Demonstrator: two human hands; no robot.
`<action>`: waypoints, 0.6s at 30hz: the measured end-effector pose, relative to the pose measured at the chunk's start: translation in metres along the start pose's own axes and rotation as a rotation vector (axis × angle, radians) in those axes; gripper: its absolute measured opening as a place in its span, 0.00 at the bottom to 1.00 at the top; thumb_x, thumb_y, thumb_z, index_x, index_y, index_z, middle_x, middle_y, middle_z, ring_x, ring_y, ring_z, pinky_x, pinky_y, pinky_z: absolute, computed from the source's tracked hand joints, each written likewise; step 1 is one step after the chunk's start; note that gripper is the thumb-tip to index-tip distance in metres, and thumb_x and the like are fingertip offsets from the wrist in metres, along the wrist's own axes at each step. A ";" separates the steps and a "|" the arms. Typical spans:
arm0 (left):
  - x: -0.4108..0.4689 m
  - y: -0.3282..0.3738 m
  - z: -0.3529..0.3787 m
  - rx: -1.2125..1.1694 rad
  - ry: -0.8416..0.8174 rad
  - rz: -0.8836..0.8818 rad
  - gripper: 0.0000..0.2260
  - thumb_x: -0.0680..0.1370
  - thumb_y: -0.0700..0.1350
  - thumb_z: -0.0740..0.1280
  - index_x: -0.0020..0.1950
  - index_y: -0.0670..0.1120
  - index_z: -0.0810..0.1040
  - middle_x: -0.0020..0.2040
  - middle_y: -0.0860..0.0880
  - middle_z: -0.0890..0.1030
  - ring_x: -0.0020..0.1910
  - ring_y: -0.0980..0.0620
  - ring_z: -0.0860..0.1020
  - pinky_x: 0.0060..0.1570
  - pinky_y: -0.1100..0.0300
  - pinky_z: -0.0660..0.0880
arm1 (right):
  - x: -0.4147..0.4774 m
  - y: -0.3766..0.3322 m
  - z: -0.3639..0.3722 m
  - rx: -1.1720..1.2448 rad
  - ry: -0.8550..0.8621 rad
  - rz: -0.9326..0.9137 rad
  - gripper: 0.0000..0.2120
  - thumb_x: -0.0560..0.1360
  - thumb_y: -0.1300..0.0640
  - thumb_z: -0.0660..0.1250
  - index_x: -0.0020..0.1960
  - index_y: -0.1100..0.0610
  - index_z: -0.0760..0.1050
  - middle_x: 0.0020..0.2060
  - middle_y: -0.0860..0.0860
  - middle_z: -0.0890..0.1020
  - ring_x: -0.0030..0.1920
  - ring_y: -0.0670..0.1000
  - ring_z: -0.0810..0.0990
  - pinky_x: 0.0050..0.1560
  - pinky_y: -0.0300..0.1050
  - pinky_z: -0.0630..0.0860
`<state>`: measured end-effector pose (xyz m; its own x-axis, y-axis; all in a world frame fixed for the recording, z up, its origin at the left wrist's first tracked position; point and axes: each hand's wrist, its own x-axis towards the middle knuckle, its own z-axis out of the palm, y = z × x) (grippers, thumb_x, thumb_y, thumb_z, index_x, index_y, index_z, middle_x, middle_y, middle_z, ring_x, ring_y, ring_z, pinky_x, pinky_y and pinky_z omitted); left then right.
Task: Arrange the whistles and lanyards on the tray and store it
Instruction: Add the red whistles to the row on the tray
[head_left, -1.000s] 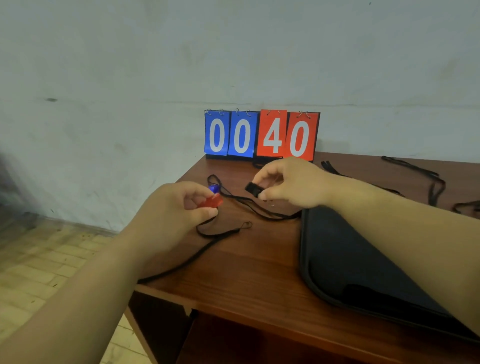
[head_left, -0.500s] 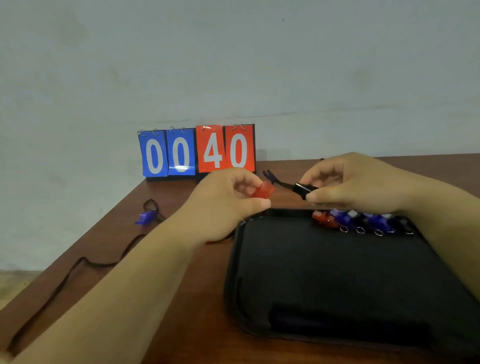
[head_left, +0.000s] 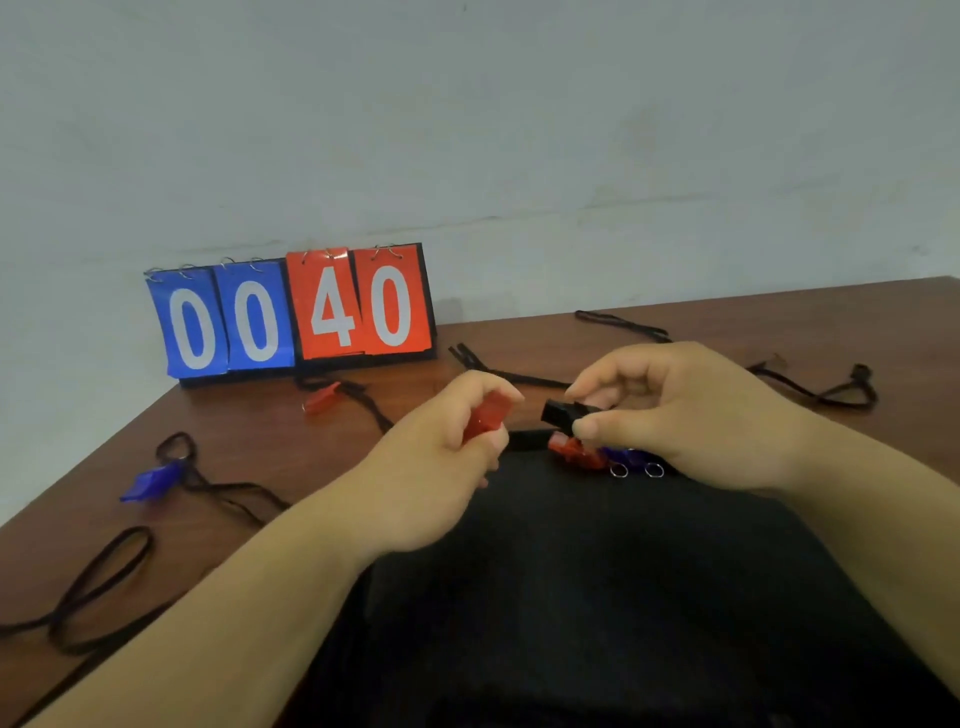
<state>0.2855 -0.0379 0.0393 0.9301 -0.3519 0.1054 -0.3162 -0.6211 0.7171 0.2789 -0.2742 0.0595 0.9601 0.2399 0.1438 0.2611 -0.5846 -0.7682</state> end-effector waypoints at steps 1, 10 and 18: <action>-0.002 0.000 0.000 0.020 -0.006 0.013 0.13 0.85 0.48 0.62 0.65 0.64 0.70 0.51 0.59 0.78 0.49 0.62 0.79 0.47 0.67 0.74 | -0.001 -0.001 0.001 0.067 -0.002 0.011 0.08 0.74 0.54 0.76 0.52 0.47 0.83 0.43 0.46 0.88 0.44 0.43 0.87 0.52 0.42 0.81; -0.006 -0.002 0.007 0.084 0.180 0.253 0.15 0.76 0.51 0.75 0.59 0.66 0.78 0.56 0.65 0.80 0.60 0.65 0.76 0.60 0.66 0.72 | -0.004 -0.003 0.017 0.378 -0.048 0.064 0.04 0.75 0.61 0.73 0.50 0.59 0.84 0.41 0.57 0.88 0.44 0.54 0.89 0.51 0.51 0.85; 0.001 -0.003 0.004 0.249 0.187 0.236 0.12 0.77 0.52 0.73 0.60 0.61 0.80 0.54 0.63 0.80 0.55 0.65 0.77 0.52 0.74 0.70 | -0.002 -0.001 0.020 0.319 -0.063 0.043 0.06 0.75 0.62 0.74 0.52 0.56 0.84 0.42 0.54 0.88 0.45 0.51 0.88 0.51 0.45 0.84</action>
<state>0.2861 -0.0396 0.0344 0.8369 -0.3862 0.3878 -0.5402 -0.6970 0.4716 0.2742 -0.2587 0.0474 0.9589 0.2735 0.0761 0.1667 -0.3256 -0.9307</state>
